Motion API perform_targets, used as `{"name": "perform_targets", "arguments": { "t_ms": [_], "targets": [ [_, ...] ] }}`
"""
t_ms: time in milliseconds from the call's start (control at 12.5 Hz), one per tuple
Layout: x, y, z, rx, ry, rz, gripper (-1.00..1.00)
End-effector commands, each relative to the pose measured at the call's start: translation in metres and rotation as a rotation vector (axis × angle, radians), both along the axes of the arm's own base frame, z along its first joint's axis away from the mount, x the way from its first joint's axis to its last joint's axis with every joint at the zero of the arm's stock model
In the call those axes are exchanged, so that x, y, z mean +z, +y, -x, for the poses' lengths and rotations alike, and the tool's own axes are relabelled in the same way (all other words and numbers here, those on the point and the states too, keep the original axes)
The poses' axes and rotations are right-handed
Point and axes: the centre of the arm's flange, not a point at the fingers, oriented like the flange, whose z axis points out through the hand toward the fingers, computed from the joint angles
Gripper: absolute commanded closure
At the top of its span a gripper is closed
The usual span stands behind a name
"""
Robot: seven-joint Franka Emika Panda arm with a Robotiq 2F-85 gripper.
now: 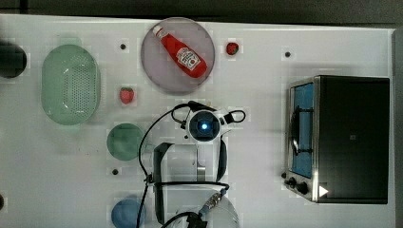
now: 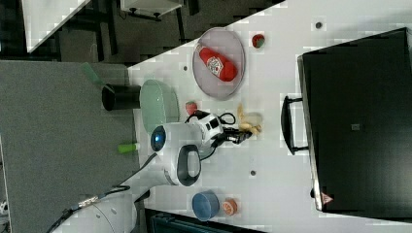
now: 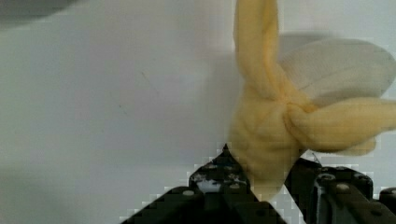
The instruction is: Pick Banana and place it in mug.
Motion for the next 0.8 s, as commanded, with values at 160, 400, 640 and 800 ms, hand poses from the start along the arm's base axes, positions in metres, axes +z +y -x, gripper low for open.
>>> {"name": "perform_targets", "arguments": {
  "t_ms": [160, 400, 640, 800],
  "targets": [
    [0.027, -0.015, -0.01, 0.005, -0.061, 0.014, 0.28],
    [0.083, -0.024, -0.02, -0.013, -0.075, 0.016, 0.28],
    [0.164, -0.034, -0.026, -0.034, -0.002, 0.013, 0.28],
    [0.223, -0.034, -0.028, -0.034, 0.037, 0.009, 0.28]
  ]
}}
